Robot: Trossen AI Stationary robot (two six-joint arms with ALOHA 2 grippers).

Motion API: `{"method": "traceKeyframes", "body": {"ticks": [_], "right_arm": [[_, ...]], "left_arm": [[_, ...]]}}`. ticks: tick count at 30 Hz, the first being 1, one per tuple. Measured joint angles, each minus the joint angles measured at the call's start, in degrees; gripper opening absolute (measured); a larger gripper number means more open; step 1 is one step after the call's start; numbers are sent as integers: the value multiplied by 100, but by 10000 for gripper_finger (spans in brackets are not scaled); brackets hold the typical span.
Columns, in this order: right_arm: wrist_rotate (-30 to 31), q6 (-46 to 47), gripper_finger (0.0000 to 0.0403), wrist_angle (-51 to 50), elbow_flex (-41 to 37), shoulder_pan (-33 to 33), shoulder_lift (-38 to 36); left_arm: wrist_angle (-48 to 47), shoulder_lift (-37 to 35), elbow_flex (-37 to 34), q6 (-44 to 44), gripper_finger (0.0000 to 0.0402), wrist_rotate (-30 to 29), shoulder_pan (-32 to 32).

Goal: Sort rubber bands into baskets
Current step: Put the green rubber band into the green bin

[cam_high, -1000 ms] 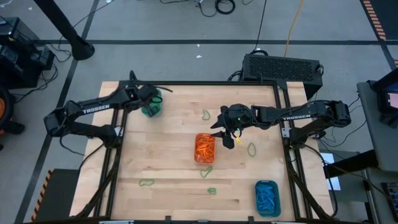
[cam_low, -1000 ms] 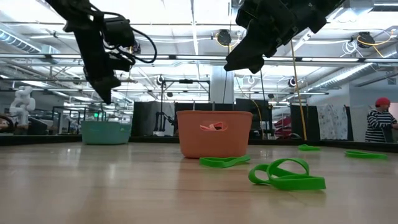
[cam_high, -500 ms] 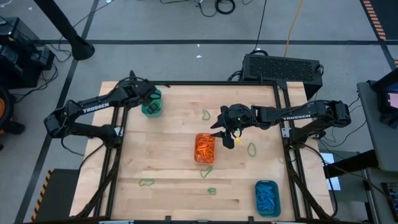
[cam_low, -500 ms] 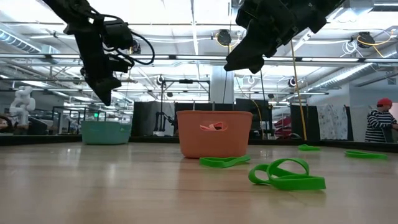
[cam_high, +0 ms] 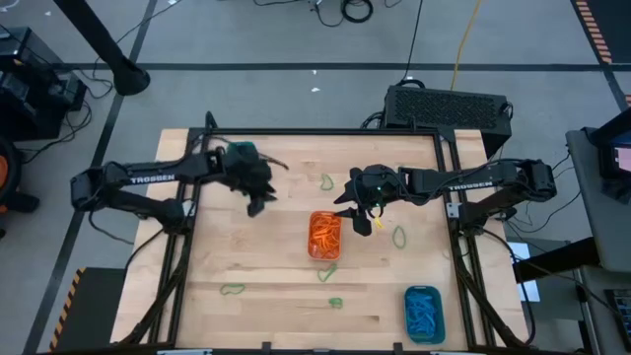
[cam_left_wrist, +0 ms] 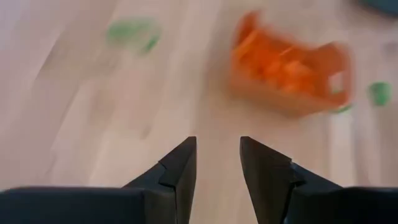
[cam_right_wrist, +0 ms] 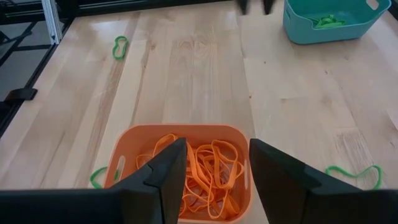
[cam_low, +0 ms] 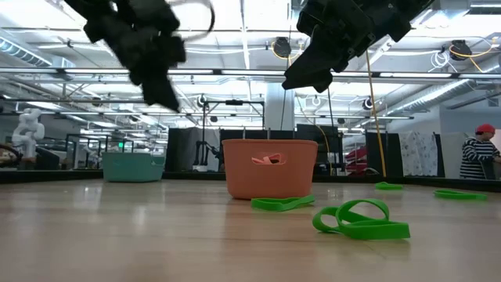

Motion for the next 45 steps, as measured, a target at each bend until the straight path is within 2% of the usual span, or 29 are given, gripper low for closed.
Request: {"method": "traceKeyframes", "body": {"ticks": [4, 11, 15, 18, 23, 27, 34, 40, 45], "right_arm": [[1, 128, 167, -33, 0, 10, 0], [-111, 835, 167, -781, 0, 288, 2], [-569, 1024, 167, -766, 0, 938, 2], [-612, 1088, 167, -445, 0, 1552, 2], [139, 967, 167, -145, 4, 2453, 212], [295, 530, 167, 266, 4, 2832, 785], [305, 496, 167, 1250, 2, 3220, 1922], [560, 495, 167, 2138, 2, 3323, 2590], [879, 572, 167, 2273, 2, 3338, 3007]], "left_arm": [[1029, 81, 0, 71, 130, -172, -856], [2039, 419, -10, 346, 130, -445, -1883], [2621, 868, 0, 895, 130, -582, -2433], [3052, 1207, -2, 1223, 130, -704, -2658], [3709, 1572, -2, 1397, 130, -711, -2778], [3733, 1615, -2, 1382, 130, -712, -2806], [3520, 1613, 0, 1332, 130, -715, -3066], [3208, 1613, 0, 1225, 130, -715, -3275], [3116, 1613, 0, 1180, 130, -713, -3448]]}}
